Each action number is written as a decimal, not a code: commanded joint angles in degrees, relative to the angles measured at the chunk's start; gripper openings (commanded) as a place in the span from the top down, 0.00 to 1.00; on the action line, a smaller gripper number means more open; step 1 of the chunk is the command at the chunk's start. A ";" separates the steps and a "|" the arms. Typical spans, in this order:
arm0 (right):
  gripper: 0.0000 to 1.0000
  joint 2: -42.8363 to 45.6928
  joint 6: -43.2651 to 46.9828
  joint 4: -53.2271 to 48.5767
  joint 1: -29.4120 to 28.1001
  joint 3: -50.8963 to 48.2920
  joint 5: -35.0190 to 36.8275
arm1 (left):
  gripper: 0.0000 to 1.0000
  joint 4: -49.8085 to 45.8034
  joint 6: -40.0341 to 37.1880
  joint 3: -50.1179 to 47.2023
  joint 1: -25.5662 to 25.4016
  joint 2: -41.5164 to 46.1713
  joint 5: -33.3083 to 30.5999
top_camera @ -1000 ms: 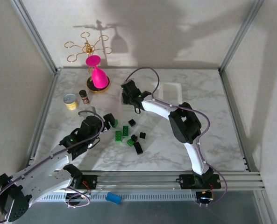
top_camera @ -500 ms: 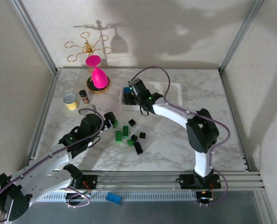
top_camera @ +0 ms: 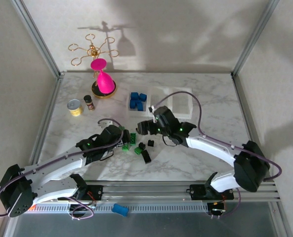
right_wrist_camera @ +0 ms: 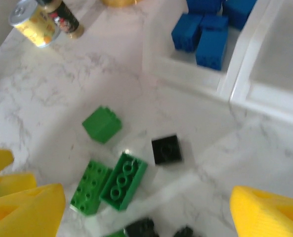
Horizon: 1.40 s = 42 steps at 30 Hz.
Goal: Sort the legos into containers by color
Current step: Pick up the lego from the middle-left of the table.
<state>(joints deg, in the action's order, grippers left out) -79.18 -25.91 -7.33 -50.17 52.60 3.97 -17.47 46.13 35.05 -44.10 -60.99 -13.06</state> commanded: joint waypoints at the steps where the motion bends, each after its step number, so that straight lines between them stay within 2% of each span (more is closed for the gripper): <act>1: 0.10 4.08 -4.05 1.89 -1.45 -4.60 -2.24 | 0.18 -1.58 1.77 -0.61 -0.68 -2.76 1.18; 6: 0.04 8.76 -7.65 2.76 -4.12 -9.70 -3.42 | 0.22 -1.04 0.17 0.38 -1.08 -8.52 3.31; 9: 0.01 9.88 -9.48 3.11 -5.04 -11.31 -3.44 | 0.29 -0.51 -0.77 0.59 -1.34 -11.36 4.65; 15: 0.01 9.83 -10.65 2.73 -5.25 -11.66 -2.56 | 0.39 -2.37 -1.85 1.51 -2.20 -16.75 4.69; 26: 0.01 7.86 -10.34 2.50 -5.38 -10.33 -1.77 | 0.46 0.23 -3.49 3.40 -2.84 -23.12 5.33; 28: 0.01 7.73 -10.30 2.41 -5.38 -10.32 -1.62 | 0.50 0.23 -3.81 3.95 -2.84 -24.27 5.02; 35: 0.01 7.56 -10.06 1.89 -5.43 -9.85 -0.64 | 0.59 0.61 -4.38 3.98 -2.84 -24.62 5.06; 42: 0.01 7.40 -10.67 -0.21 -4.98 -7.94 -0.38 | 0.67 -2.23 -5.07 4.46 -2.84 -19.81 4.49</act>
<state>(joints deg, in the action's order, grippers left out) -71.48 -35.66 -5.98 -55.05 42.22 1.93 -19.14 41.91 38.06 -46.48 -83.64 -8.88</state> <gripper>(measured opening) 0.985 0.351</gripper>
